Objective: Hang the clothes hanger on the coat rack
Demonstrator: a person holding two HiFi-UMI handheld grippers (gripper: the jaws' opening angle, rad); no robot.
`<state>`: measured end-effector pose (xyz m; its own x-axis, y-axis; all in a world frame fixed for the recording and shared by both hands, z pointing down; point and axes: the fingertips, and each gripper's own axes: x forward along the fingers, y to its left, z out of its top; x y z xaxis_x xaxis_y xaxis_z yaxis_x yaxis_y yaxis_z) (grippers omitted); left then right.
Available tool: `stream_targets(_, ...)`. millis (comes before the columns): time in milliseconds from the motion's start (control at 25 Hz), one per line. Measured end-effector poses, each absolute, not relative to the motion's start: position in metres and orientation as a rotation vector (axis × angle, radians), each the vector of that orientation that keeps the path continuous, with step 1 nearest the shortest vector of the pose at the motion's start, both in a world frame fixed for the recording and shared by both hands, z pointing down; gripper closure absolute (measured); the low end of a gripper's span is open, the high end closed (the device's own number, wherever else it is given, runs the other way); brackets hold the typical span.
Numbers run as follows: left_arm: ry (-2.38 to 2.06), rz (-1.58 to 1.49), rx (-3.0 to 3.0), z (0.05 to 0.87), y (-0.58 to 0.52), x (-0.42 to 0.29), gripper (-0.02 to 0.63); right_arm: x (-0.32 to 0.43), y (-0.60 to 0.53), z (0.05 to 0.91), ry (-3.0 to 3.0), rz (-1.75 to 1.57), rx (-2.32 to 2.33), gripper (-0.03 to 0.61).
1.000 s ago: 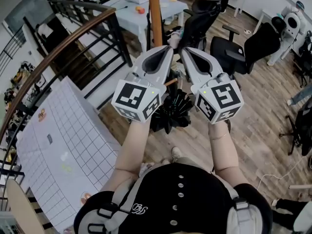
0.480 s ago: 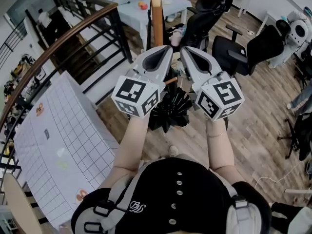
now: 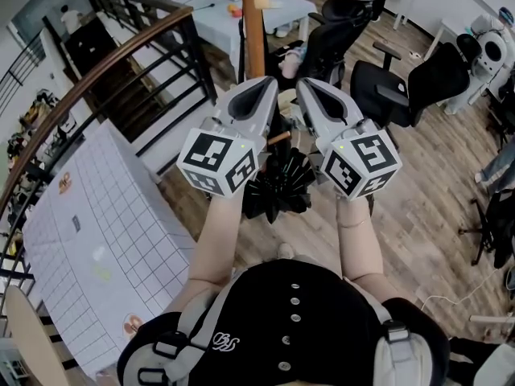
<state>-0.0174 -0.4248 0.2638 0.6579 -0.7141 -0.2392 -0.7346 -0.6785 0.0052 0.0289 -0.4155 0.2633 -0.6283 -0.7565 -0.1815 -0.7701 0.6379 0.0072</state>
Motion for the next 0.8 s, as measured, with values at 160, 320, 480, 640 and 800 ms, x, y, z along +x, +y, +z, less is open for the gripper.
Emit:
stream_targets(160, 1.224, 0.352, -2.793, 0.268, -0.426, -0.017, 0.615, 0.028, -0.417, 0.267, 2.701, 0.113, -1.266, 0.581)
stream_targets(320, 1.238, 0.343, -2.807, 0.274, -0.429, -0.016, 0.615, 0.028, -0.42, 0.27, 2.704, 0.098, -1.26, 0.581)
stream_targets(480, 1.235, 0.337, -2.816, 0.276, -0.429, -0.014, 0.615, 0.027, -0.422, 0.269, 2.703, 0.093, -1.249, 0.581)
stream_targets(640, 1.235, 0.347, -2.813, 0.274, -0.428, -0.013, 0.615, 0.026, -0.42, 0.27, 2.705, 0.095, -1.241, 0.581)
stream_targets(800, 1.235, 0.347, -2.819, 0.276, -0.428, -0.012, 0.615, 0.027, -0.418, 0.272, 2.705, 0.078, -1.23, 0.581)
